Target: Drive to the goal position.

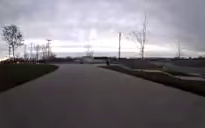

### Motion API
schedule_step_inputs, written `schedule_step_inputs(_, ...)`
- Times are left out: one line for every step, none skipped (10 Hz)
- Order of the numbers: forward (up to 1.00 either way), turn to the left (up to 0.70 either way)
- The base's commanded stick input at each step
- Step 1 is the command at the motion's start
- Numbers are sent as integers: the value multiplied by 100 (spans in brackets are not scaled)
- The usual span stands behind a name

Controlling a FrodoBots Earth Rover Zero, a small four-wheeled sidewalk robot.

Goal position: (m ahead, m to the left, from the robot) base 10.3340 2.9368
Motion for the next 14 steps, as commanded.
schedule_step_inputs(100, 0)
schedule_step_inputs(100, 0)
schedule_step_inputs(100, 0)
schedule_step_inputs(100, 0)
schedule_step_inputs(100, 0)
schedule_step_inputs(100, 0)
schedule_step_inputs(100, 0)
schedule_step_inputs(100, 0)
schedule_step_inputs(100, 0)
schedule_step_inputs(100, 0)
schedule_step_inputs(100, 0)
schedule_step_inputs(100, 14)
schedule_step_inputs(100, 36)
schedule_step_inputs(100, 37)
